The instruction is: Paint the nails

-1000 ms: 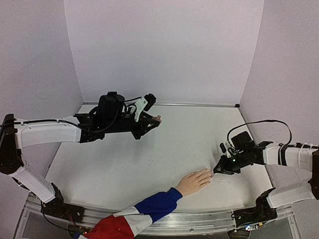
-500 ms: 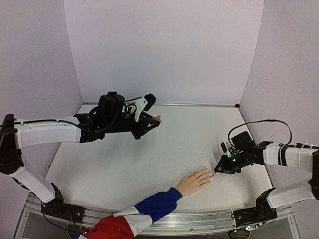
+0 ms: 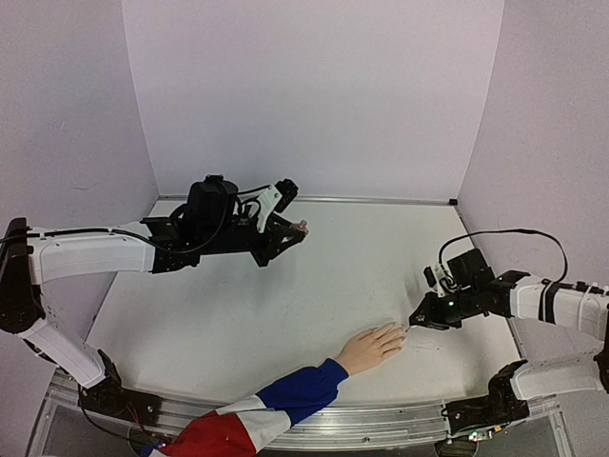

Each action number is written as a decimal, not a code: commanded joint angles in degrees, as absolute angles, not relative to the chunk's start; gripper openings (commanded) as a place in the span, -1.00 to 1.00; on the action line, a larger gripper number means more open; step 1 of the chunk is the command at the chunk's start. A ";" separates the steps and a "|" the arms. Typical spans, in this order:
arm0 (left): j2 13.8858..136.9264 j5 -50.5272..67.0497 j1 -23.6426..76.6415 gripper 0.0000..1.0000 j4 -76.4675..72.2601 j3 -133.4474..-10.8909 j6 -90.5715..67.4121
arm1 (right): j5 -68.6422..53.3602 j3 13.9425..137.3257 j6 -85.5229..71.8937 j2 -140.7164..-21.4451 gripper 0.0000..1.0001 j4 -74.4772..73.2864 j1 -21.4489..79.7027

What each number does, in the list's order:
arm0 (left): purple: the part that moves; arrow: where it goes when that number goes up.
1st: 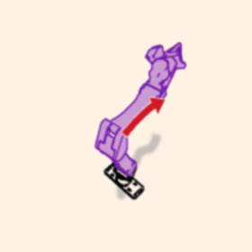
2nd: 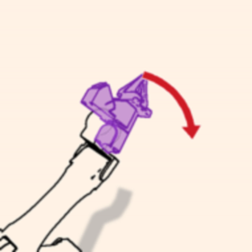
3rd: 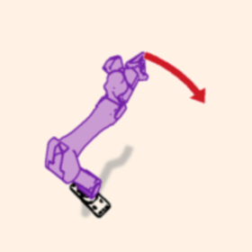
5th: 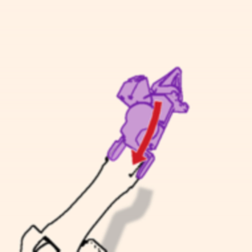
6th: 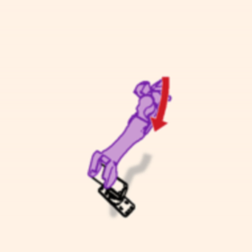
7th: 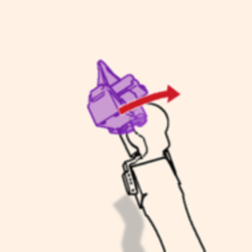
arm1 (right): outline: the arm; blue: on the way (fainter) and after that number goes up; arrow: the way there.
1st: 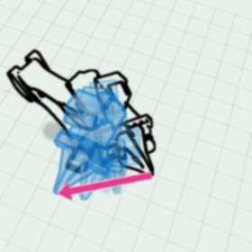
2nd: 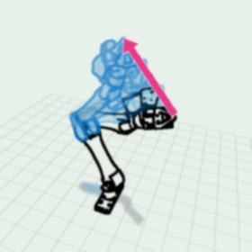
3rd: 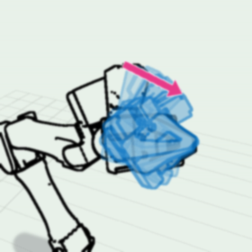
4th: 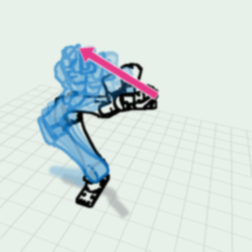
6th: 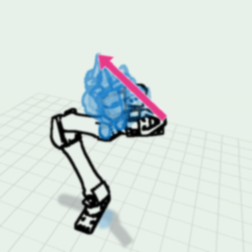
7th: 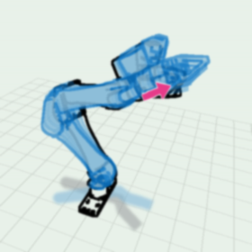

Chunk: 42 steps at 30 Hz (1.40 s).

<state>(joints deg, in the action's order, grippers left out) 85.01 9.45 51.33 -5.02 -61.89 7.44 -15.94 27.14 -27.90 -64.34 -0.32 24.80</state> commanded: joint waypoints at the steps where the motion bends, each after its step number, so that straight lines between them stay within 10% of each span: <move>1: 81.73 10.28 51.57 -1.00 -7.85 -62.26 6.77 | -18.24 27.89 -27.33 -65.22 -1.00 -1.98 24.98; 42: 82.16 10.37 51.50 -1.00 -7.79 -62.66 7.05 | -16.58 27.83 -26.53 -70.22 -1.00 1.55 25.06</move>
